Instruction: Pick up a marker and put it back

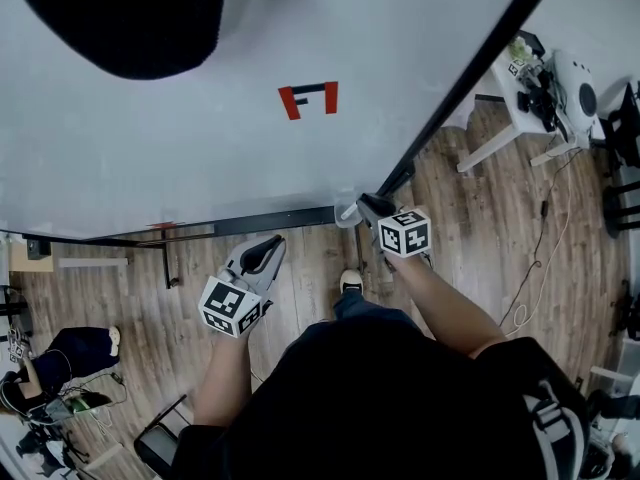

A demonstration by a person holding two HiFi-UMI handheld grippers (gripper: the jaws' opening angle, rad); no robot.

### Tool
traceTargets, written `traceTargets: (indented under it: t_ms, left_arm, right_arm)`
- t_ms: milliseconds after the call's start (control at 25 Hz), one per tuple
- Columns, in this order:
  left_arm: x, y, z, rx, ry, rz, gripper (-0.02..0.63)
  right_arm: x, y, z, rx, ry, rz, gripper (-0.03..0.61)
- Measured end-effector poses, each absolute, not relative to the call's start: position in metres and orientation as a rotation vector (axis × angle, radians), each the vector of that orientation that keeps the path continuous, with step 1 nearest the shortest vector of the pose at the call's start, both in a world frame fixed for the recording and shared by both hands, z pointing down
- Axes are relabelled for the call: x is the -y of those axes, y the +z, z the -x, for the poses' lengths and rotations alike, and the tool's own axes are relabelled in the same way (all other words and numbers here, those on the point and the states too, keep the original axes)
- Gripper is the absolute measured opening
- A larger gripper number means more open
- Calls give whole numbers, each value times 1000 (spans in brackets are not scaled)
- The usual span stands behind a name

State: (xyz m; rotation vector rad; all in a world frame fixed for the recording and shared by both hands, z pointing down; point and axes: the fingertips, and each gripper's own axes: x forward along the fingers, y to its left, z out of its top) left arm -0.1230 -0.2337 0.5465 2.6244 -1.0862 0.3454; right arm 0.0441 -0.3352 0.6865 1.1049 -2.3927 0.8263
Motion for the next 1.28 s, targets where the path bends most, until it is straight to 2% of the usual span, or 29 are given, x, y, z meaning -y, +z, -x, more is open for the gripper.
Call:
traceTargets:
  t_ms: [1280]
  left_arm:
    - [211, 506, 114, 1053, 316, -2764, 32]
  right_arm:
    - [287, 559, -67, 2554, 533, -1203, 61]
